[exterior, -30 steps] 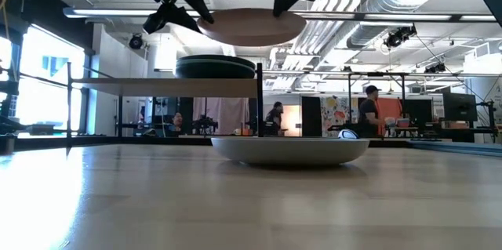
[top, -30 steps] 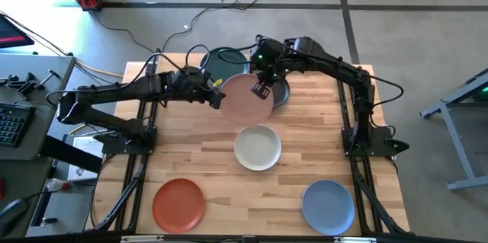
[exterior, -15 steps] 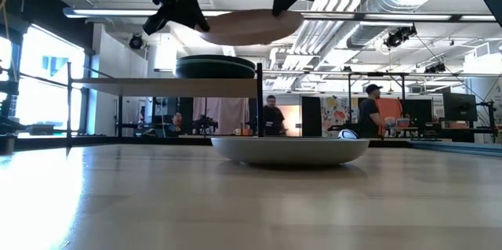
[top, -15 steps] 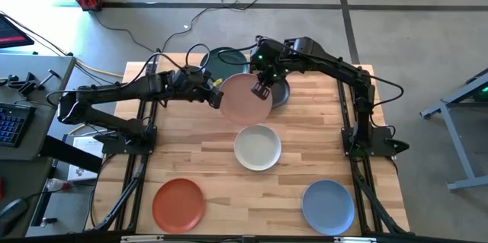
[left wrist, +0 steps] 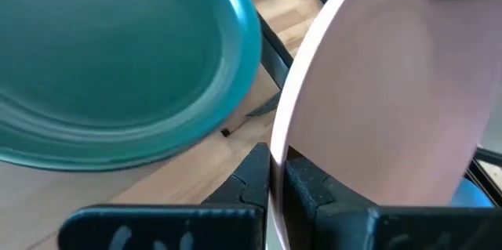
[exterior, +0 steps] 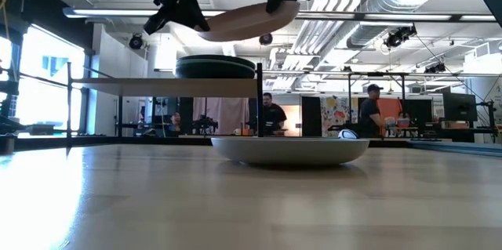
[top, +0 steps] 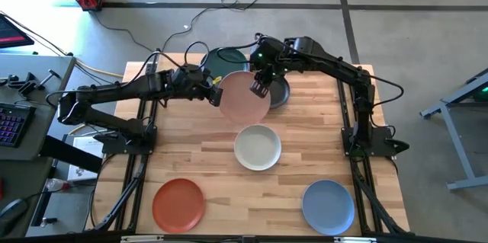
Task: Place and stack plates onto a shelf
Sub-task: Stack the pink plate on top of the dark green plate on the shelf
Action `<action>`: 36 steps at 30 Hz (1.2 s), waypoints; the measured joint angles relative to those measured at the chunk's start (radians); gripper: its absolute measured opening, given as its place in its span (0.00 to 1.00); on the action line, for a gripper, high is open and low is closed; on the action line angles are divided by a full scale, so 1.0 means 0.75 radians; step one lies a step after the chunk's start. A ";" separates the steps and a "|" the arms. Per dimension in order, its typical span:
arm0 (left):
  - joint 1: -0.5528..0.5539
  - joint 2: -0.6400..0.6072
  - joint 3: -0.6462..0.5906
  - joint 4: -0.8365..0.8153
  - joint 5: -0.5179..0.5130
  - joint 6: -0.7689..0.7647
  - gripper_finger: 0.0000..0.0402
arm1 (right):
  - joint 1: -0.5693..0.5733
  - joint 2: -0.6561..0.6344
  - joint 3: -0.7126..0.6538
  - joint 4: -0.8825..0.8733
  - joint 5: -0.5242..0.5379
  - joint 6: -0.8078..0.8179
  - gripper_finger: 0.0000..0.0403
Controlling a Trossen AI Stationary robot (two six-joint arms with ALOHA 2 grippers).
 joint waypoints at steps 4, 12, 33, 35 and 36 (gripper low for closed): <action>0.062 -0.001 0.000 -0.016 0.057 -0.001 0.02 | -0.028 -0.009 0.000 -0.001 0.002 -0.050 0.33; 0.194 -0.002 0.018 -0.054 0.110 0.002 0.02 | -0.134 -0.059 0.000 0.009 0.011 -0.085 0.36; 0.729 0.012 0.234 -0.268 0.297 -0.027 0.02 | -0.294 -0.083 0.001 0.008 0.004 -0.236 0.36; 0.766 0.032 0.234 -0.282 0.345 -0.046 0.02 | -0.293 -0.083 0.001 0.008 0.007 -0.251 0.36; 0.780 0.045 0.234 -0.289 0.358 -0.046 0.02 | -0.293 -0.083 0.001 0.008 0.007 -0.257 0.36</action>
